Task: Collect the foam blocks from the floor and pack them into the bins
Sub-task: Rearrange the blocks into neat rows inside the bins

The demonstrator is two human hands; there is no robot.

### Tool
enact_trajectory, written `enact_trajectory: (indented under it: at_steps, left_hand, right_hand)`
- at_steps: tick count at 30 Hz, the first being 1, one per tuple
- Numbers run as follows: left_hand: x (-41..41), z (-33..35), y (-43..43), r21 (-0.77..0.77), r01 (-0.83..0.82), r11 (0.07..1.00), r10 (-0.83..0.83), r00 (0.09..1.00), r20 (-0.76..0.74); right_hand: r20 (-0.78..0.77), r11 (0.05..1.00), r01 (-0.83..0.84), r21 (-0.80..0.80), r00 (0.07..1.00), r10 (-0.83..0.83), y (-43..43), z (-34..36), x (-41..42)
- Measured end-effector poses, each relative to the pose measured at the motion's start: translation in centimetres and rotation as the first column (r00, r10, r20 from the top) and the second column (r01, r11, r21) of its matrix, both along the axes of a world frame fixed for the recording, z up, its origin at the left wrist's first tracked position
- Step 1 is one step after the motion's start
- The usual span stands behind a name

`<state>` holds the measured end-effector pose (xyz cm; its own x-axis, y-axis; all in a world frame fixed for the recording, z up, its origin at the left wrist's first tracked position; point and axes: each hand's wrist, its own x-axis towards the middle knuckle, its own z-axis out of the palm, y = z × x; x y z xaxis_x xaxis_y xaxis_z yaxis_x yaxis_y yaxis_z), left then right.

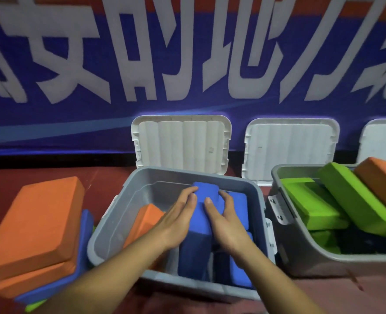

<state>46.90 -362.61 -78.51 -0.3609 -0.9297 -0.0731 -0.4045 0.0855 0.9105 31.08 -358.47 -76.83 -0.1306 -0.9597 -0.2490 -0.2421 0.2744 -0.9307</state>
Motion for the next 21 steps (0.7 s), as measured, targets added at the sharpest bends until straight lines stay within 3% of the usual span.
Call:
enact_trajectory:
  at_steps: [7, 12, 14, 16, 19, 21]
  left_hand:
    - [-3.5, -3.4, 3.1, -0.007, 0.029, 1.0, -0.029, 0.999, 0.022]
    - [-4.8, -6.3, 2.9, 0.043, 0.079, 0.996, -0.085, 0.983, 0.164]
    - [-4.4, -7.9, 2.6, 0.132, 0.074, 0.989, -0.104, 0.967, 0.232]
    - [-4.8, -8.7, 2.3, 0.156, -0.009, 0.988, -0.025, 0.975, 0.22]
    - [-6.6, -9.5, 1.2, 0.05, -0.176, 0.983, 0.161, 0.962, 0.22]
    - [-7.4, -10.7, 0.5, -0.005, -0.14, 0.99, 0.136, 0.95, 0.28]
  right_hand:
    - [-0.232, 1.0, 0.0, -0.011, 0.973, -0.002, 2.2, -3.6, -2.6]
    - [-0.319, 0.996, -0.042, 0.078, 0.945, 0.064, 2.9, -6.1, -4.1]
    - [-0.436, 0.982, -0.086, 0.17, 0.887, 0.154, 2.9, -7.4, -4.3]
    - [-0.553, 0.983, -0.073, 0.166, 0.819, 0.154, 2.7, -8.3, -4.2]
    - [-0.677, 0.987, -0.071, 0.144, 0.72, 0.15, 2.1, -9.5, -3.8]
    - [-0.75, 0.978, -0.116, 0.173, 0.628, 0.207, 1.5, -10.6, -3.6]
